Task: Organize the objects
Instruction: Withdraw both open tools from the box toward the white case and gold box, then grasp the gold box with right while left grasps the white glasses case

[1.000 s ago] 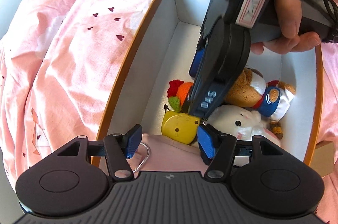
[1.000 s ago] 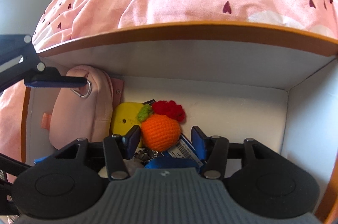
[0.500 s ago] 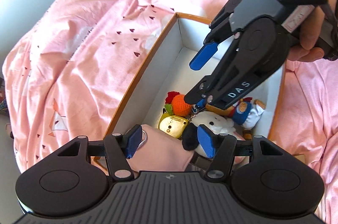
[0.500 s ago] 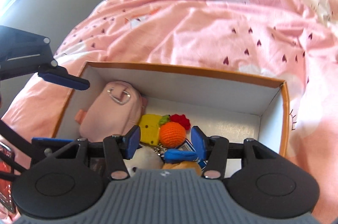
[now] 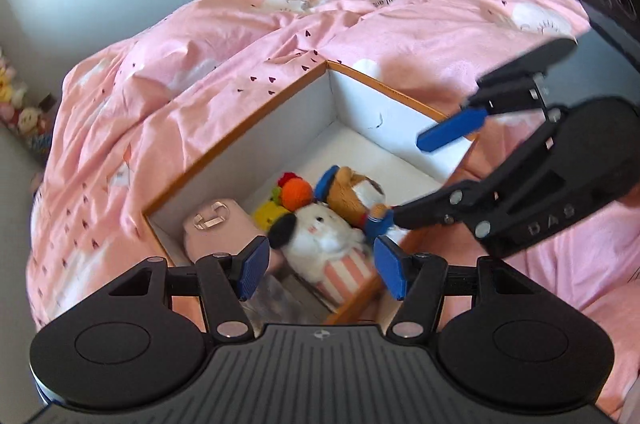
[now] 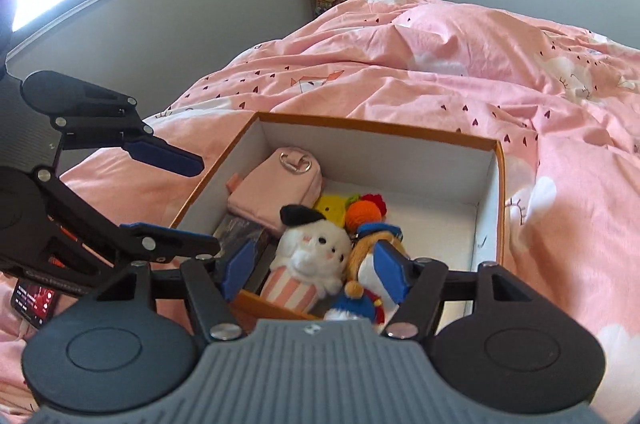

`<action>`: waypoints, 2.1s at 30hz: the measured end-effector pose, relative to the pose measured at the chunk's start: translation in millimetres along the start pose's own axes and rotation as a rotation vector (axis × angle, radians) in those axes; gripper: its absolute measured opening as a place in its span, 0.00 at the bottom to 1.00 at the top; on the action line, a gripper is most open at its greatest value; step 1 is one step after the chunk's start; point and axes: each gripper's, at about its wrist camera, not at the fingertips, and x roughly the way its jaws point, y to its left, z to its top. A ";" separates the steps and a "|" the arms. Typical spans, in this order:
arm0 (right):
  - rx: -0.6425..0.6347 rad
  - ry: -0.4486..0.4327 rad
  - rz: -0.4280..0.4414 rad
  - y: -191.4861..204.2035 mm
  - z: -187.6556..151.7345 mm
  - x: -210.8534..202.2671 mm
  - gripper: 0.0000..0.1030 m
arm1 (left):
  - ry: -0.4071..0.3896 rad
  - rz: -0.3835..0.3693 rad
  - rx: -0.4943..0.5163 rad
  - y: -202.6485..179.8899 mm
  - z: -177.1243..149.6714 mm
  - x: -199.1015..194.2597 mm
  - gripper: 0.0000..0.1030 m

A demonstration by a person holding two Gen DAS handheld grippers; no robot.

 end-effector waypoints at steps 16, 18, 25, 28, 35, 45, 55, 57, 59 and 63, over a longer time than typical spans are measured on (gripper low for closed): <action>0.094 0.243 0.000 37.0 -110.5 11.1 0.65 | 0.219 -0.024 -0.210 -35.3 -83.1 32.1 0.58; 0.072 0.270 0.012 44.3 -114.9 13.3 0.65 | 0.220 -0.045 -0.195 -36.6 -89.5 29.5 0.58; 0.039 0.351 0.022 55.0 -121.3 31.6 0.66 | 0.247 -0.041 -0.188 -35.3 -104.4 29.3 0.56; 0.023 0.376 0.037 55.3 -119.6 41.3 0.66 | 0.259 -0.036 -0.188 -32.3 -107.4 28.2 0.57; -0.032 0.412 0.079 59.9 -113.4 63.3 0.66 | 0.268 0.023 -0.187 -23.1 -110.2 26.3 0.59; -0.040 0.464 0.117 62.2 -121.7 84.3 0.63 | 0.277 0.078 -0.103 -34.3 -112.7 37.8 0.59; 0.003 0.360 -0.007 37.0 -108.9 37.1 0.63 | 0.251 0.093 0.008 -57.9 -104.0 49.7 0.65; 0.000 0.340 -0.063 30.1 -106.2 30.0 0.63 | 0.245 0.097 0.029 -61.9 -101.5 54.5 0.65; -0.013 0.328 -0.125 23.3 -105.6 28.3 0.63 | 0.249 0.092 0.032 -63.1 -99.8 60.1 0.65; 0.052 0.347 -0.140 3.4 -110.5 36.4 0.63 | 0.264 0.096 0.030 -63.4 -98.8 71.3 0.65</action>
